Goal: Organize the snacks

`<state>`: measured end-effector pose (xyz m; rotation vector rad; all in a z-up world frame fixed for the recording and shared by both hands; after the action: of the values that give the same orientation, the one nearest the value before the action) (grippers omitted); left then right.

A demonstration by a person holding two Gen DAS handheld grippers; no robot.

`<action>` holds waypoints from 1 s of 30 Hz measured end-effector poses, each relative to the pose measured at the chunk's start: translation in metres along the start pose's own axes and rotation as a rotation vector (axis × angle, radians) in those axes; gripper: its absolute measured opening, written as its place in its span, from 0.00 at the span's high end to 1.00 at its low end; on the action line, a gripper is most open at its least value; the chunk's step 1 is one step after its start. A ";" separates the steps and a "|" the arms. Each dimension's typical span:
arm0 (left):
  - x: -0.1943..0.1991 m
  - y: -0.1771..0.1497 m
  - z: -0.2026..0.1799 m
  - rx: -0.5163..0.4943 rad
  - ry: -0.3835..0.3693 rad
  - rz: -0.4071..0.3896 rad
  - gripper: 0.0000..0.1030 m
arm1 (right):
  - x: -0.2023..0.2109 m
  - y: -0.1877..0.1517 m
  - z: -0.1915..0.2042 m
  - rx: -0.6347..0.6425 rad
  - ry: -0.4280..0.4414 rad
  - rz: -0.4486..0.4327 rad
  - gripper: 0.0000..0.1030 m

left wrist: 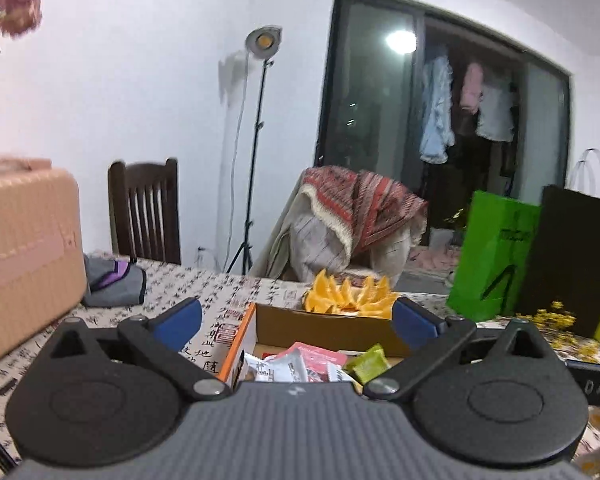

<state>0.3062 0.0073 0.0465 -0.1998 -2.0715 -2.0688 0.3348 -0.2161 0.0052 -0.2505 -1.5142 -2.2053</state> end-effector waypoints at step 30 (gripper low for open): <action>0.173 -0.146 0.046 -0.005 -0.070 0.196 0.00 | 0.174 -0.154 0.016 0.127 0.055 0.104 0.00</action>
<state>0.1014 0.0437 -0.0536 -0.4635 -1.9964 -1.9760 0.1089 -0.2018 -0.0493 -0.2208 -1.5678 -2.0103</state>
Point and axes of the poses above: each gripper's, at about its wrist camera, not at the fingertips, and x roughly against the way its jaws point, z to its left, y to its top, the point moved 9 cm from there along -x, roughly the way its jaws point, and after that the axes turned 6 degrees about -x, right-handed, at the moved point
